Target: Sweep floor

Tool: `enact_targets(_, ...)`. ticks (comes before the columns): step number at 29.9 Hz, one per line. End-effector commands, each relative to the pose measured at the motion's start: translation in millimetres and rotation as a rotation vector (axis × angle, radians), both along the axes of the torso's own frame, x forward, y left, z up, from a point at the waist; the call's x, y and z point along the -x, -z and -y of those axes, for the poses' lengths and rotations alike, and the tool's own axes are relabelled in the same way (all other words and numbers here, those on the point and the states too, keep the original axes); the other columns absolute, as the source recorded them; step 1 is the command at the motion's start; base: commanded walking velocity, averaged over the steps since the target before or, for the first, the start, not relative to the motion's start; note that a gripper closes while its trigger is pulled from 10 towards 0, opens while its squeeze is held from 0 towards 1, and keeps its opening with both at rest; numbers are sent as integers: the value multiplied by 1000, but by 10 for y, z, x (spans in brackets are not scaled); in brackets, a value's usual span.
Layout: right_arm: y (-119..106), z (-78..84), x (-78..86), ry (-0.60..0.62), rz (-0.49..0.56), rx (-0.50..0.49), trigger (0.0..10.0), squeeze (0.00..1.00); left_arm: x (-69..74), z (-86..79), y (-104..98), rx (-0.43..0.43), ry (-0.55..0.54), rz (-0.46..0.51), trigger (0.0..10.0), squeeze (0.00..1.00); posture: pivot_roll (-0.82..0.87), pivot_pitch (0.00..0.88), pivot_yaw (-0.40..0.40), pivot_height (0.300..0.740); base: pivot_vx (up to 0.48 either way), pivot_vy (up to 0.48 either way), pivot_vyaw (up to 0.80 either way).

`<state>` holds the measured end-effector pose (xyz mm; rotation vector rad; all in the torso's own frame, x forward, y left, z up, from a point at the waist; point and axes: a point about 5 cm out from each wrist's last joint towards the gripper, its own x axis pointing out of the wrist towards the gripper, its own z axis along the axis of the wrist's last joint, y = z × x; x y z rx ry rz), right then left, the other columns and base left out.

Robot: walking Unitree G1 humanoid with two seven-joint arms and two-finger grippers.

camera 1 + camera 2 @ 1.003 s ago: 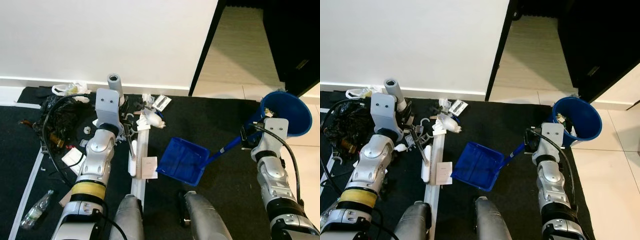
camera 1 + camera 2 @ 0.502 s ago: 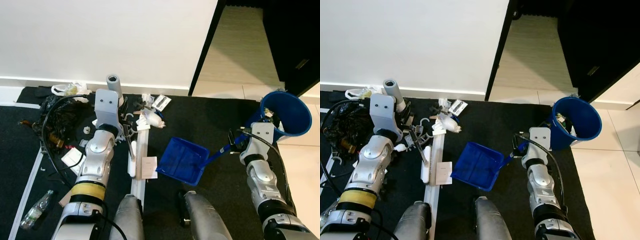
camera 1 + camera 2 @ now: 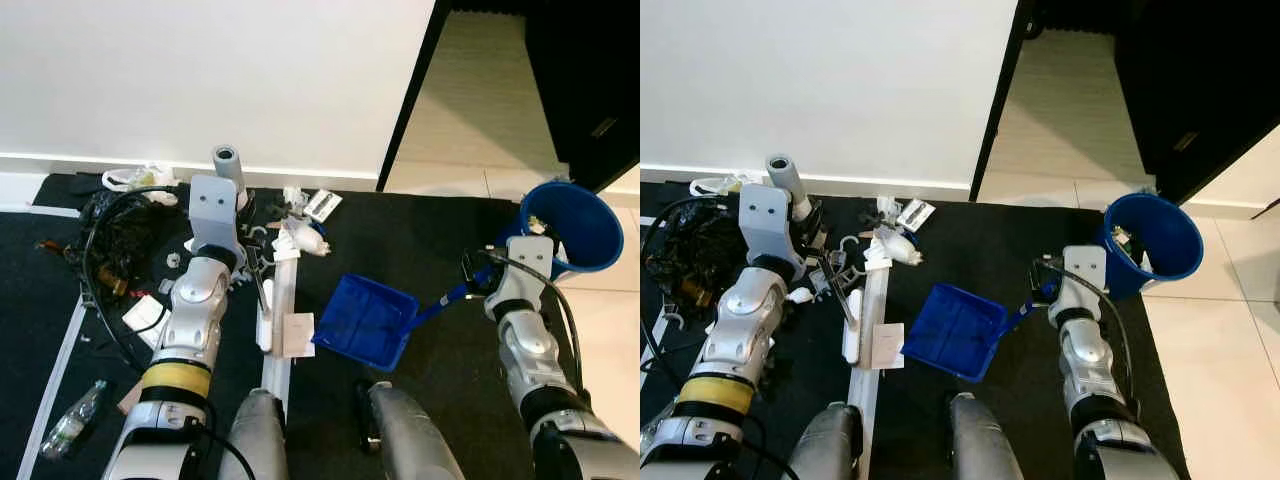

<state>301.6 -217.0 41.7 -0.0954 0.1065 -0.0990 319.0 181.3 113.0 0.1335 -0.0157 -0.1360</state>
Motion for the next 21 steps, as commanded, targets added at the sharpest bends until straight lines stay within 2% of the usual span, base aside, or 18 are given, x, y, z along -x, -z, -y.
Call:
enact_targets(1,56,71,55,25,-20,1,10000,0,-3,-36,-50,-27,8,22,10000,0,110,147,-56,740,0,0,0)
enact_targets(12,134,81,69,50,-76,-19,10000,0,4,-36,-47,-26,9,18,10000,0,113,149,-57,740,0,0,0)
enact_targets(13,132,82,69,52,-72,-21,7490,0,4,-34,-46,-26,10,18,10000,0,113,150,-56,740,0,0,0)
enact_targets(14,127,83,67,51,-68,-22,5647,0,3,-32,-47,-26,11,18,10000,0,112,150,-54,740,0,0,0)
enact_targets(15,127,83,67,51,-68,-22,5647,0,3,-32,-47,-26,11,18,10000,0,112,150,-54,740,0,0,0)
enact_targets(16,123,82,64,50,-65,-23,5020,0,2,-31,-47,-25,11,19,10000,0,112,150,-54,740,0,0,0)
enact_targets(17,123,82,64,50,-65,-23,5020,0,2,-31,-47,-25,11,19,10000,0,112,150,-54,740,0,0,0)
enact_targets(18,119,81,61,48,-62,-24,4196,0,1,-30,-48,-25,12,19,10000,0,111,149,-54,740,0,0,0)
enact_targets(19,115,84,57,49,-60,-25,2510,0,-1,-28,-48,-25,13,19,10000,0,111,149,-54,740,0,0,0)
enact_targets(21,105,92,49,52,-56,-28,196,0,-3,-25,-50,-24,15,20,10000,0,111,149,-54,740,0,0,0)
